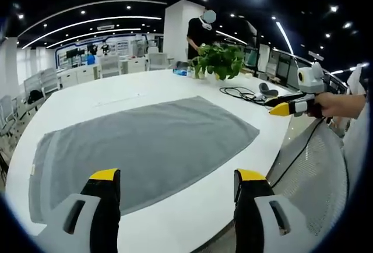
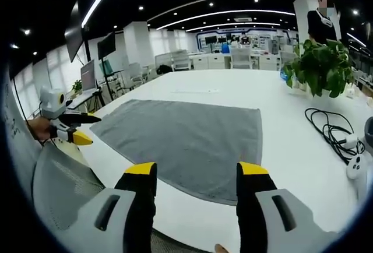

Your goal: Fold the towel on the table until its edges align and the towel forms a compact rectangular stack.

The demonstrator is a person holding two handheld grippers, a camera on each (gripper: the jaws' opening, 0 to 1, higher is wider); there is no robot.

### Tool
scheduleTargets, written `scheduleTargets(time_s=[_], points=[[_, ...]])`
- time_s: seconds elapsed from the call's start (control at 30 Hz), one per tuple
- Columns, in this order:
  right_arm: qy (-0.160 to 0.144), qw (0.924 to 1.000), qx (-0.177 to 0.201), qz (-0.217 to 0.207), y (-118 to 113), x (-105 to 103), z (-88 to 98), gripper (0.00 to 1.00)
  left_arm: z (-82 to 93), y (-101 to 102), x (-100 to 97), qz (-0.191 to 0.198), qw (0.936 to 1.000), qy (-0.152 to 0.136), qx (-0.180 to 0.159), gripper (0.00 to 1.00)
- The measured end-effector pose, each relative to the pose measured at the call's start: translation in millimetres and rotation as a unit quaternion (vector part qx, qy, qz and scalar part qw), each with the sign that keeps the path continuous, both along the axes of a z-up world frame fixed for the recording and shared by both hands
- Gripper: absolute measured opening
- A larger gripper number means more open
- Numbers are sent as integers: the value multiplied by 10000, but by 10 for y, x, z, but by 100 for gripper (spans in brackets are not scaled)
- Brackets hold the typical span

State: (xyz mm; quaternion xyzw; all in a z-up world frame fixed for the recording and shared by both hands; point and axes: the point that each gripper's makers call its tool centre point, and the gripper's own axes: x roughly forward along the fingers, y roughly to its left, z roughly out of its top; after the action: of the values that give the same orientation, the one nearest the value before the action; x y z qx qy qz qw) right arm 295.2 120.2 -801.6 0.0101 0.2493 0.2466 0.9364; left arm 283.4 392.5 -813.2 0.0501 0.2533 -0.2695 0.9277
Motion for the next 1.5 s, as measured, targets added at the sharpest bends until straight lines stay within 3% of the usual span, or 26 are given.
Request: scheduleTargets(time_s=[0.33,0.47,0.57,0.7,0.77,1.03,1.17,1.23,1.3,1.4,1.5], points=[[72,10000,-21,-11,-6,-2,-27,55,-11,-159,57,-175,9998,11,-22,82],[104,9999,39,-39,-11,3,-29,55,-35,-348,64,-521,9986,29,78,82],[-78,9998,67,-142,-57,33,47,52,-7,-441,97,-627,9979,-21,137,82],[-93,9993,268,-249,-116,110,48,53,-86,-470,125,-951,9929,-80,716,82],[-49,9980,483,-415,-151,163,52,54,-90,-507,128,-1033,9919,-86,736,82],[-273,9979,420,-418,-268,355,190,54,-88,-607,200,-1546,9781,-281,1365,82],[-373,9982,301,-372,-335,447,252,54,-15,-751,255,-1582,9801,-342,1153,82],[-448,9979,269,-396,-388,511,304,54,35,-922,257,-1690,9821,-324,760,82],[-482,9978,239,-397,-416,562,333,54,43,-1063,244,-1934,9782,-325,686,83],[-569,9978,147,-312,-442,670,409,54,20,-1245,250,-2213,9702,-389,911,83],[-633,9975,119,-285,-454,749,474,53,22,-1431,276,-2370,9665,-430,887,82]])
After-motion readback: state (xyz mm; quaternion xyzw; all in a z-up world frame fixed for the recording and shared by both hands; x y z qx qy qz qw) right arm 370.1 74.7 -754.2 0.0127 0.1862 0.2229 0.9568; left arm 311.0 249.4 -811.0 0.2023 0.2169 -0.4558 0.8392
